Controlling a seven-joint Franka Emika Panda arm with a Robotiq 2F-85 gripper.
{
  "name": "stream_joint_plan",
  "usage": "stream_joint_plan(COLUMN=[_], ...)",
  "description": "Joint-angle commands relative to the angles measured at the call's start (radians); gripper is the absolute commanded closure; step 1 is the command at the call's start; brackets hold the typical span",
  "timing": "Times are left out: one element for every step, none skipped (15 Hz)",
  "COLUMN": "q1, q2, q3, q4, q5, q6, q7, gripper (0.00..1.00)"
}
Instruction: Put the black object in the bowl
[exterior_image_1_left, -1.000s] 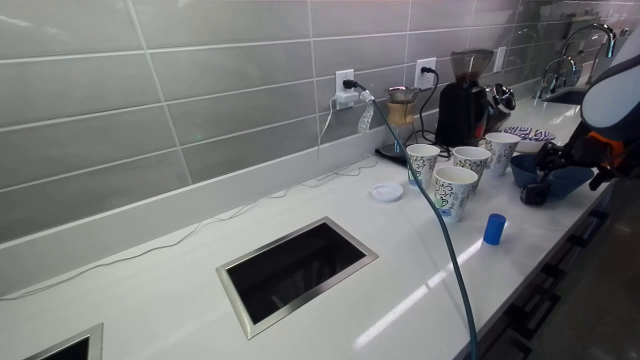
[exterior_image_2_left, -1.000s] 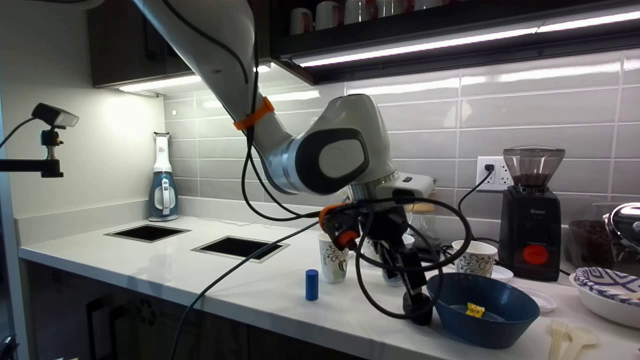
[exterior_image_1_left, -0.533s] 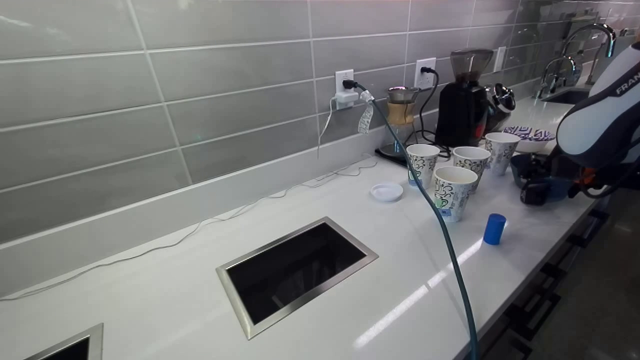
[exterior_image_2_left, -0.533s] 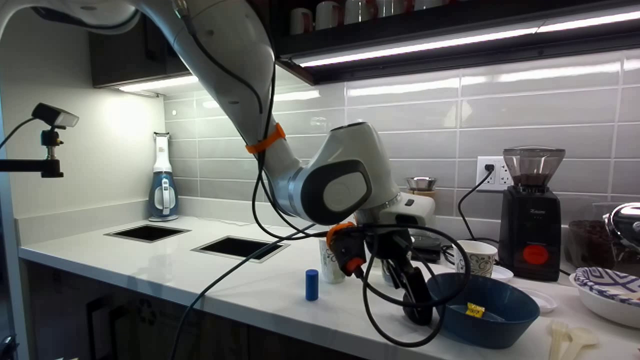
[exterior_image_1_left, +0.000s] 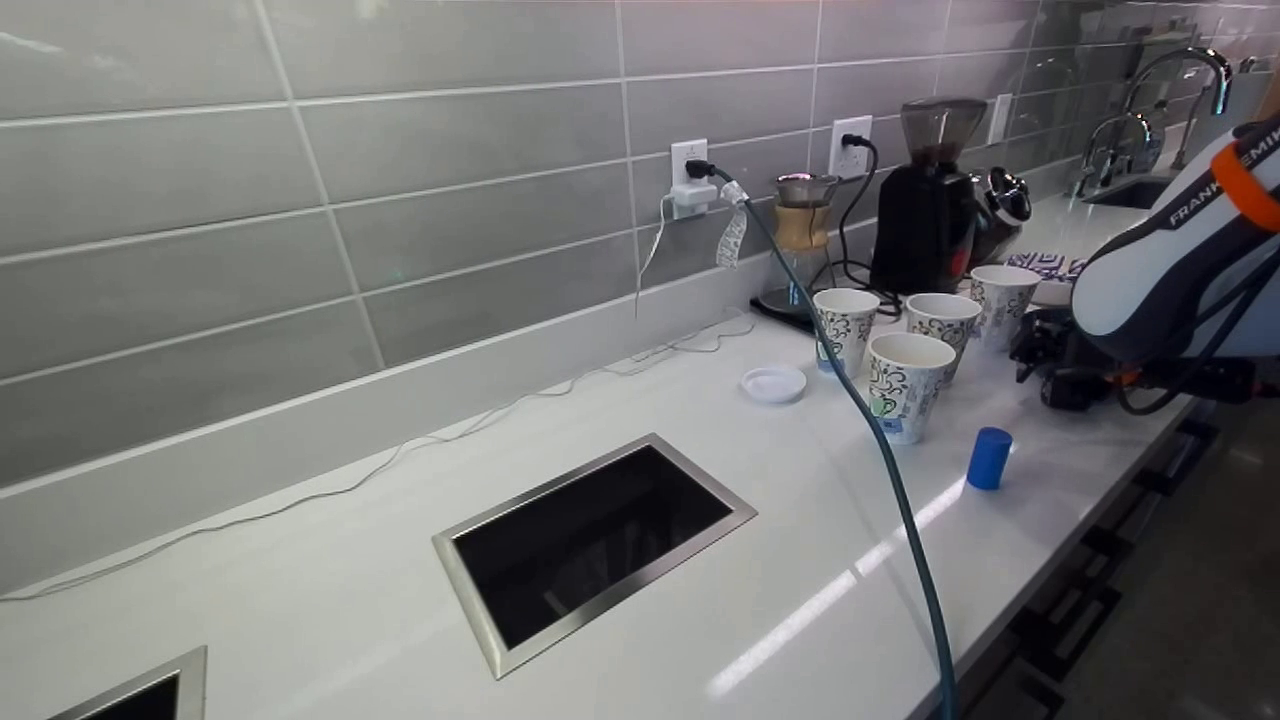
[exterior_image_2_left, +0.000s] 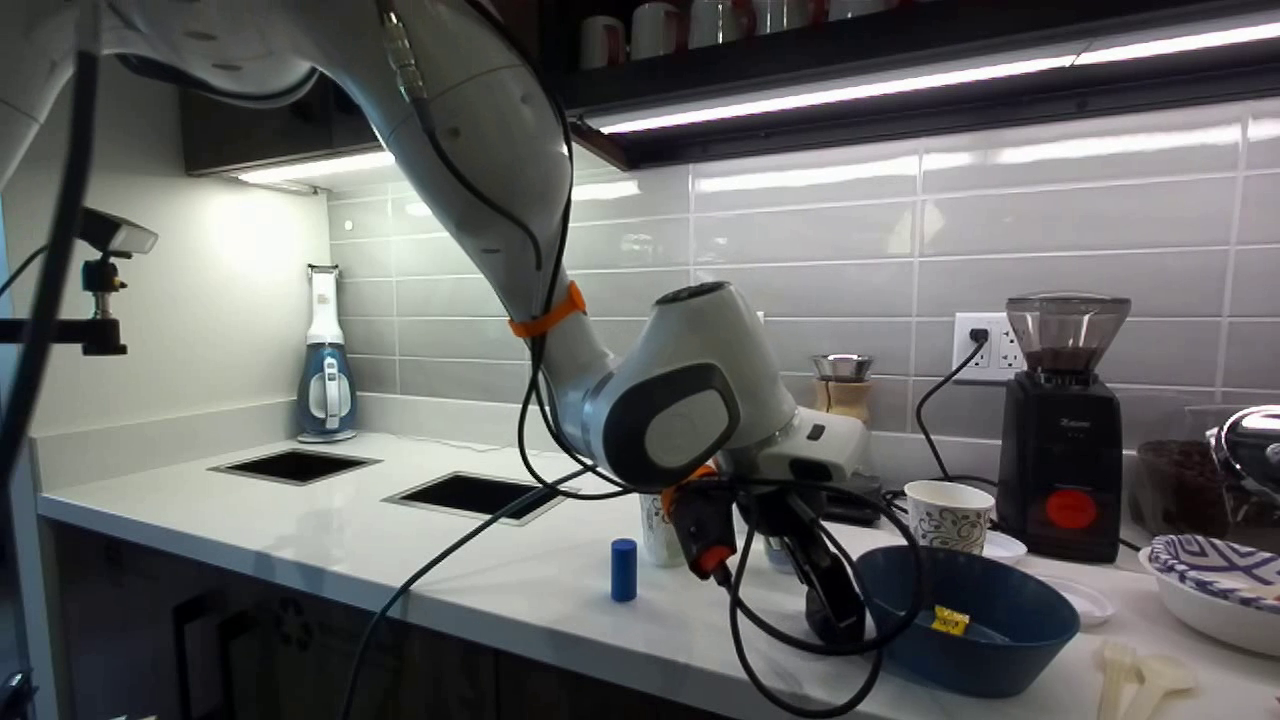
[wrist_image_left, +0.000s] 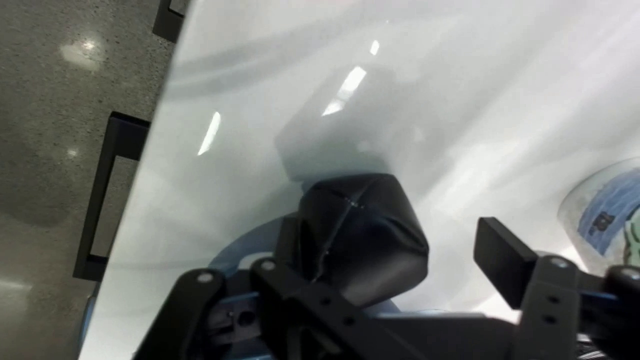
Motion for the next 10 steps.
stream_joint_plan(q1=[0.026,0.032,0.043,0.047,0.053,0.058,0.066,0.076,0.075,0.083], q2=[0.032,0.034,0.035,0.033,0.028,0.022,0.014,0.005,-0.008,-0.017], q3=[-0.012,-0.019,-0.032,-0.036,-0.042,-0.046,-0.053,-0.063,-0.062,-0.068], q4=[0.025,0.027,0.029,0.029,0.028,0.027,0.026,0.026,0.023,0.023], q5=[0.045,0.044,0.04,0.04,0.04,0.041,0.042,0.041,0.007,0.01], q6=[0.035,0.038,0.036,0.033,0.027,0.021,0.01,-0.003,-0.018,-0.035], q7=[-0.035,-0.036,-0.034,-0.034,-0.032,-0.03,-0.025,-0.019,0.018,0.026], gripper=[0.41,0.49,0.55,0.61,0.65,0.68,0.7,0.75,0.76,0.75])
